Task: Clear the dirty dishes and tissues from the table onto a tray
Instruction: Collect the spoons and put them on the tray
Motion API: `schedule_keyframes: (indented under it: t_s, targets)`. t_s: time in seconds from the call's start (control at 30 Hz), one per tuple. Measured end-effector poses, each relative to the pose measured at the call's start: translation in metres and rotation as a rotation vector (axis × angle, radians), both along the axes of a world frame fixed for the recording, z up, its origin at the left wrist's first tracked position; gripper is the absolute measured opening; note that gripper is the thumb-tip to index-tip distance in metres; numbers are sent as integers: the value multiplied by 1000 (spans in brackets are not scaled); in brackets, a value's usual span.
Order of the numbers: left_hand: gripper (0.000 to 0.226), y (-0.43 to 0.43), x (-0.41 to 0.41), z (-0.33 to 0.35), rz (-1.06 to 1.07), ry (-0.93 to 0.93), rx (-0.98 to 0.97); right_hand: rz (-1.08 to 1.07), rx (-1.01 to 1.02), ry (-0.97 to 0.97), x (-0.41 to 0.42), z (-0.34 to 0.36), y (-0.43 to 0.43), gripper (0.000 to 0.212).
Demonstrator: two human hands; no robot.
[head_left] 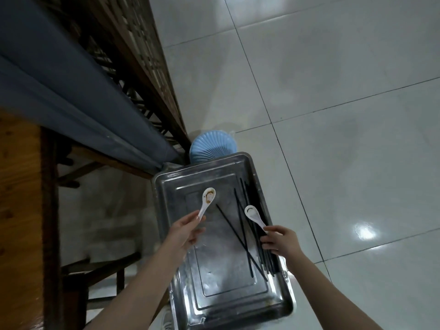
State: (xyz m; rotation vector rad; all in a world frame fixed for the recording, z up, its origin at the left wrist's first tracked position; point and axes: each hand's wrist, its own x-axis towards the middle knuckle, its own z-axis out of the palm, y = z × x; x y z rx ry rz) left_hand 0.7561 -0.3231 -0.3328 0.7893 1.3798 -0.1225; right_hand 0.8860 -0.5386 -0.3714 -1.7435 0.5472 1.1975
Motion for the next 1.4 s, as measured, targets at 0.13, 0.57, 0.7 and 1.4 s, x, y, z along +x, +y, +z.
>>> schedule_keyframes:
  t_s: [0.13,0.57,0.7,1.4]
  targets:
    - [25,-19,10,-5,-48,-17,-18,37,-6,11,0,6,-12,16]
    - [27,-73,46,-13,-185,6,-36,-2,10,-38,-5,15,-55,16]
    - [26,-80,58,-13,-299,-54,-114,-18,-21,-67,-2,17,-81,16]
    - [28,-38,-42,107,-251,-53,58,29,85,-208,-30,156,-52,14]
